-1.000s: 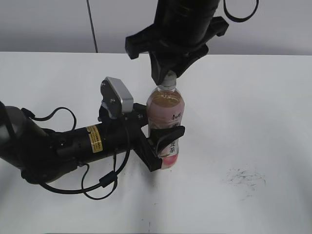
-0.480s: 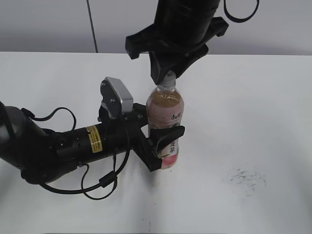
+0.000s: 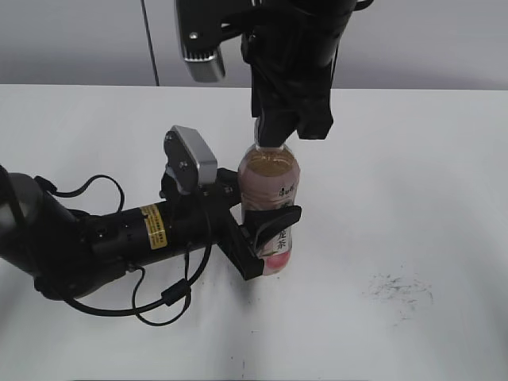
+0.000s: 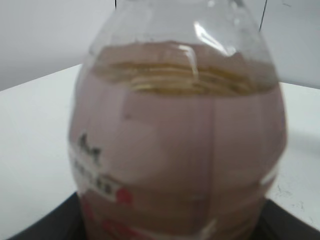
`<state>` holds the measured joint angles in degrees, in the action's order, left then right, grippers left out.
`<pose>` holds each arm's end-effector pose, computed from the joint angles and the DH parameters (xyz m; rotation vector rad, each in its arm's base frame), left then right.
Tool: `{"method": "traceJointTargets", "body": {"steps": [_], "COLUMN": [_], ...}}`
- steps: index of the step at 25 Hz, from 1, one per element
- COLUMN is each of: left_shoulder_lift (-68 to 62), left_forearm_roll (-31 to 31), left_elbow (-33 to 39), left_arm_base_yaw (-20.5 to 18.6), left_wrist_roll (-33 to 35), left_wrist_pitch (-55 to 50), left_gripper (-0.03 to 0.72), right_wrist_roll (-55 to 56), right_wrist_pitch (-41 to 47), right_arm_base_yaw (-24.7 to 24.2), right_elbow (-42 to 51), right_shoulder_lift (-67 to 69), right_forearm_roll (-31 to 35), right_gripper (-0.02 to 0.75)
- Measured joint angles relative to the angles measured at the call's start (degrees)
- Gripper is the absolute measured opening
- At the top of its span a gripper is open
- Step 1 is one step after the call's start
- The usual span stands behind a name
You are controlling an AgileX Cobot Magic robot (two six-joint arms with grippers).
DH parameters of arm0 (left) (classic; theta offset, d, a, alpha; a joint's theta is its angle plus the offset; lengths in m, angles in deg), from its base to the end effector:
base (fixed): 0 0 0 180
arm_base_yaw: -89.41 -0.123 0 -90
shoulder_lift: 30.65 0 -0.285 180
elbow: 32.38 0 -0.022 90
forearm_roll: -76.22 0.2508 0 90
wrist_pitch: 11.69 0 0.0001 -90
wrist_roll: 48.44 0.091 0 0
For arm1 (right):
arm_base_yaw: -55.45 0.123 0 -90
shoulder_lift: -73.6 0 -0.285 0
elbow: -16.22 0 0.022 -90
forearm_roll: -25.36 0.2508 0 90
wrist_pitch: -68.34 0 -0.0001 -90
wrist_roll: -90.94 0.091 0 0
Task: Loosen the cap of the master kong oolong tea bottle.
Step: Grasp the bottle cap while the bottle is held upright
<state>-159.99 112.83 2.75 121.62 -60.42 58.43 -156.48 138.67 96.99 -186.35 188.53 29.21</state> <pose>0.2634 -0.2262 0.0961 0.9423 1.5105 -0.8928 0.2945 0.2686 0.3064 -2.2946 1.6605 -0.0044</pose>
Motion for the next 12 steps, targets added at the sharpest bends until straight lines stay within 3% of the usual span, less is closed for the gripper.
{"method": "traceJointTargets", "body": {"steps": [6, 8, 12], "left_shoulder_lift": [0.0, 0.0, 0.0], "left_forearm_roll": [0.0, -0.1, -0.1], "left_elbow": [0.0, 0.0, 0.0], "left_arm_base_yaw": [0.0, 0.0, 0.0], "left_wrist_roll": [0.0, -0.1, -0.1], "left_wrist_pitch": [0.0, -0.1, -0.1], "left_gripper": [0.386, 0.386, 0.386], "right_wrist_roll": [-2.6, -1.1, 10.0], "right_wrist_pitch": [0.0, -0.1, -0.1], "right_arm_base_yaw": [0.1, 0.1, 0.2], "right_elbow": [0.0, 0.0, -0.1], "right_shoulder_lift": [0.0, 0.0, -0.9], "right_forearm_roll": [-0.1, -0.1, 0.1], "right_gripper": [0.279, 0.343, 0.547]}}
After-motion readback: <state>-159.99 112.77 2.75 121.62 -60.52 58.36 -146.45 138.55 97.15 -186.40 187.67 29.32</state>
